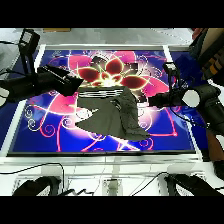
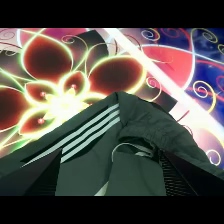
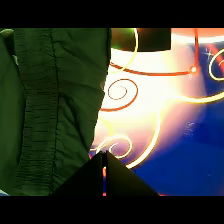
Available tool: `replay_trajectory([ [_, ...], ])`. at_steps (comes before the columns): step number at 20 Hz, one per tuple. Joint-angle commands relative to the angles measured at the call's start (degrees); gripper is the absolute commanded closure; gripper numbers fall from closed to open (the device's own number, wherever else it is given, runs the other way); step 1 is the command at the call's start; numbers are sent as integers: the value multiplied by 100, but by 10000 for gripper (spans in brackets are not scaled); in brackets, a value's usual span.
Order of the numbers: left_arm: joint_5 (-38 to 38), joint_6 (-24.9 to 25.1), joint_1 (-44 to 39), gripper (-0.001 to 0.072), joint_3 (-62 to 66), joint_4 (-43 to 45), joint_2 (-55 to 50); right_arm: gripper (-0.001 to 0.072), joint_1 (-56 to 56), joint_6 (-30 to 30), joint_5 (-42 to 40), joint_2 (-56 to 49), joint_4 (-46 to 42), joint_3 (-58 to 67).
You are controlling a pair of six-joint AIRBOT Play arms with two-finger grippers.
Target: Fold the clothes and pants, and hang the long-sleeved shirts on hangers.
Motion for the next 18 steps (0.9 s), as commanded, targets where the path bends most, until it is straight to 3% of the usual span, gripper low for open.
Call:
replay_trajectory([
  [1,0,0,7,2,4,2,4,680,2,0,0,0,2,2],
  [6,0,0,7,2,4,2,4,680,2,0,-7,0,2,2],
  [10,0,0,7,2,4,2,4,679,2,0,-800,7,20,4],
  [13,0,0,7,2,4,0,4,679,2,-4,229,11,107,0],
  [14,2,0,7,2,4,0,4,679,2,-197,629,9,131,-33],
  [17,2,0,4,2,4,-4,4,662,2,-2500,1665,-2,872,-542],
  [18,0,0,4,2,4,-7,4,580,2,-3086,1661,0,1290,-844],
])
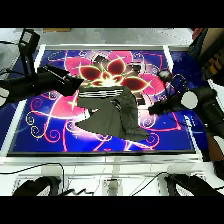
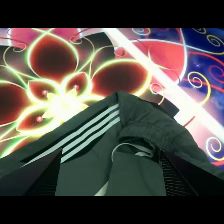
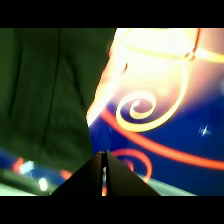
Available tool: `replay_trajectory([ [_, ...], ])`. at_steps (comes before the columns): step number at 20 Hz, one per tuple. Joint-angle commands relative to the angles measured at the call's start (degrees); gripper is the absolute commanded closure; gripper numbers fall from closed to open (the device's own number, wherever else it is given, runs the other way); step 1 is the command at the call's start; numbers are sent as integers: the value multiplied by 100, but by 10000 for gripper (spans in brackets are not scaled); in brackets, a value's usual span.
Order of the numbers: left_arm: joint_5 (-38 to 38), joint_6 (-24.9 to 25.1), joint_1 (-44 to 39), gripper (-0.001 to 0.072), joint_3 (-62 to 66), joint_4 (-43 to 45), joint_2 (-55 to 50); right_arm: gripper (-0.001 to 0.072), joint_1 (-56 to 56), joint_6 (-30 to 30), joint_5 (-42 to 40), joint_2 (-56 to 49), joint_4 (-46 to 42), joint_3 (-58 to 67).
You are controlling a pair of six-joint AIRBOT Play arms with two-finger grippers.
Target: Fold the clothes and pants, and hang the long-sleeved shirts on hangers.
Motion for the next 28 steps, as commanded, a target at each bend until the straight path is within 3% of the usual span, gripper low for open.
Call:
replay_trajectory([
  [1,0,-2,4,2,4,-74,4,391,2,-2175,608,-2,1113,-743],
  [2,0,-2,4,2,4,-177,4,225,24,-2549,313,-2,1292,-1001],
  [3,0,-2,4,2,4,-297,4,213,87,-2835,-116,-2,1303,-1224],
  [7,-2,-2,4,2,4,-566,4,214,570,-3936,-1381,-26,1231,-1582],
  [10,-2,-2,4,2,4,-566,4,213,1106,-4505,-1825,-367,769,-1582],
  [18,2,0,4,2,4,-562,2,217,1537,-4669,-2835,-1469,391,-1580],
  [19,4,0,4,2,4,-562,2,255,1539,-4669,-2879,-1541,402,-1580],
  [22,28,0,7,3,4,-560,-13,619,1537,-4636,-3040,-1602,393,-1569],
  [23,55,0,4,3,4,-562,-37,679,1537,-4531,-3036,-1602,380,-1519],
  [24,72,-2,4,3,4,-562,-70,679,1532,-4277,-3012,-1602,358,-1432],
  [26,68,-28,4,10,2,-562,-181,680,1523,-3150,-2896,-1602,101,-1104],
  [28,68,-308,4,168,2,-562,-293,681,1421,-2024,-2647,-1565,-111,-691],
])
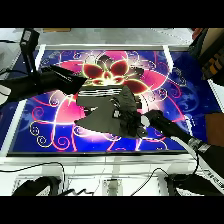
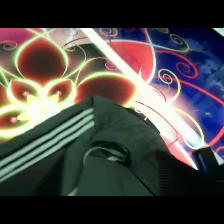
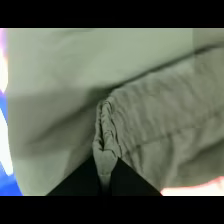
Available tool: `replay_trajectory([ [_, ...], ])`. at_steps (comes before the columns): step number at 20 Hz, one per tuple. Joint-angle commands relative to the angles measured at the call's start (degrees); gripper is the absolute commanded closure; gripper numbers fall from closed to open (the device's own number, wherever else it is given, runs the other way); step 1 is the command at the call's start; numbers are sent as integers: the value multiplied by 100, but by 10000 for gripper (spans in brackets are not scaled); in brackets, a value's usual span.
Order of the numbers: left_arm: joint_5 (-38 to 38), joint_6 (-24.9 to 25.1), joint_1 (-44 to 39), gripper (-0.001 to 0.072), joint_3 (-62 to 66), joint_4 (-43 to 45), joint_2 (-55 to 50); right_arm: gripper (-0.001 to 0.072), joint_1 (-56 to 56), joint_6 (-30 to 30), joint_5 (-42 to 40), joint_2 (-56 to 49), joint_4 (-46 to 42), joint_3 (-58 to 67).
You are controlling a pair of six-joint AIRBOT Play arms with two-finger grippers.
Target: Fold the clothes and pants, and hang the long-sleeved shirts on hangers.
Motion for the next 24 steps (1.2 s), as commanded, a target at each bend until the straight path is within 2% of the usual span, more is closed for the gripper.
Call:
replay_trajectory([
  [1,17,-293,4,214,4,0,-170,682,-186,1716,278,101,-289,546],
  [6,13,-354,0,220,-2,0,-313,682,-1272,2776,284,1021,-144,511],
  [8,2,-774,-20,220,-52,0,-422,683,-1908,3141,271,1322,293,201],
  [12,-7,-1497,-269,219,-363,0,-839,683,-3008,3154,-13,1849,1648,-1010],
  [17,201,-1886,-1084,211,-501,-2,-1969,683,-3532,3185,-1005,2754,3082,-2599],
  [18,389,-2013,-1244,185,-498,-2,-2218,683,-3547,3309,-1283,2968,3281,-2830],
  [21,1097,-2715,-1626,-13,-496,-2,-2898,682,-3547,3829,-2011,3541,3547,-3145],
  [24,1733,-3032,-1707,-13,-485,-2,-3294,682,-3547,3869,-2634,3928,3501,-3158],
])
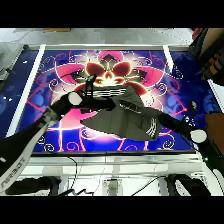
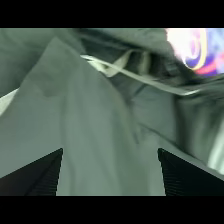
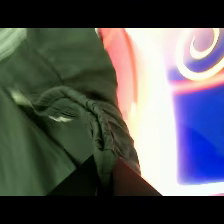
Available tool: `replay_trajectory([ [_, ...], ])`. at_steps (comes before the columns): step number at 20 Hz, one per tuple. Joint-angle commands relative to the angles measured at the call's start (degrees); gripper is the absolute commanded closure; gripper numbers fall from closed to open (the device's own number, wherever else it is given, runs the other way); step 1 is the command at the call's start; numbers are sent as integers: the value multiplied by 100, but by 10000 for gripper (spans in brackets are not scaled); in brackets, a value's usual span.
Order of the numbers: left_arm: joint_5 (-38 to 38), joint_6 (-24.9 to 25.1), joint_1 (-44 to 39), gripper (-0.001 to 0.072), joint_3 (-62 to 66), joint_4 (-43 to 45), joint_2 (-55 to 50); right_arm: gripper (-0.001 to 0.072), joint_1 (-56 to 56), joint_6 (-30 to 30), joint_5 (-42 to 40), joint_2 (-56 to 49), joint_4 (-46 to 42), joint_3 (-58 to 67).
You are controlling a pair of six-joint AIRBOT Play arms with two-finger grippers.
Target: Fold the clothes and pants, and hang the long-sleeved shirts on hangers.
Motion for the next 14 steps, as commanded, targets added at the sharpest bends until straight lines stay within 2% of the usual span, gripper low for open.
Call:
replay_trajectory([
  [1,903,-459,-157,-13,4,7,-518,682,-33,166,-815,442,138,-173],
  [7,1029,-581,-28,-13,284,37,-1213,681,-28,166,-393,431,-256,-175],
  [12,973,-581,-46,-13,1438,654,-2037,681,-28,-328,-63,431,-256,-175],
  [14,616,-577,-44,-13,2017,859,-2452,681,-28,-398,-42,431,-254,-175],
])
